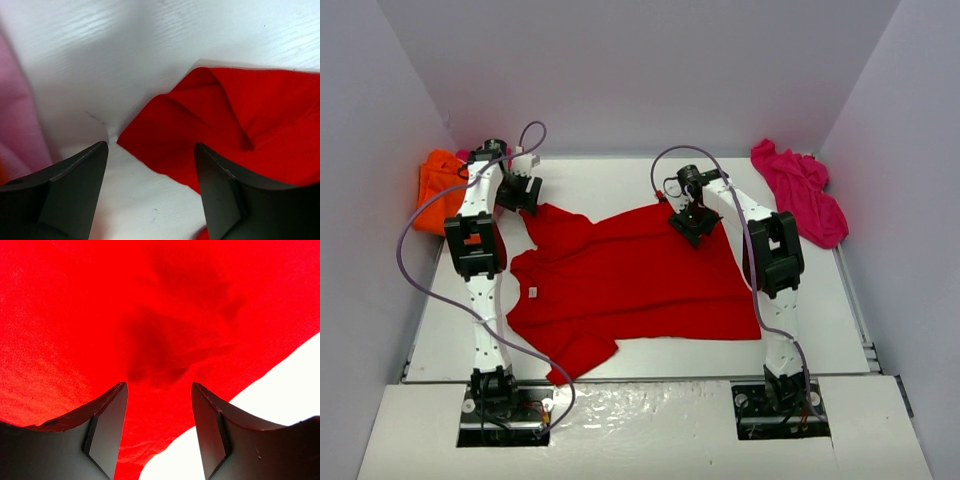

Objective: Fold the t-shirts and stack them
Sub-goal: Grap the side of the flattened tshirt furthest away from the robot with both arms

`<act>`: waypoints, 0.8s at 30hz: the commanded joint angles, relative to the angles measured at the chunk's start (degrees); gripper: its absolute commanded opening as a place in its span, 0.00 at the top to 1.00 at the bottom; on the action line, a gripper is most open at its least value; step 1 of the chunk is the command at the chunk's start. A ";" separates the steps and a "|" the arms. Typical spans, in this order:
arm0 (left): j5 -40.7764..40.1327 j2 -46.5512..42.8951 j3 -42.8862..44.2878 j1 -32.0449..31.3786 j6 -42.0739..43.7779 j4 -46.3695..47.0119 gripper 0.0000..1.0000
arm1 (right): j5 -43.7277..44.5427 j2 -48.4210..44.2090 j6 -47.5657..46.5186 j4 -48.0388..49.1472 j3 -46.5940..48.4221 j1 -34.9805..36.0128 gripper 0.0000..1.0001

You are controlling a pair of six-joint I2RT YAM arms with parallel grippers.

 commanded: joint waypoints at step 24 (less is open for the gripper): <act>7.88 1.24 1.04 0.95 1.46 -5.92 0.66 | -1.92 8.78 0.75 3.38 18.83 -4.92 0.44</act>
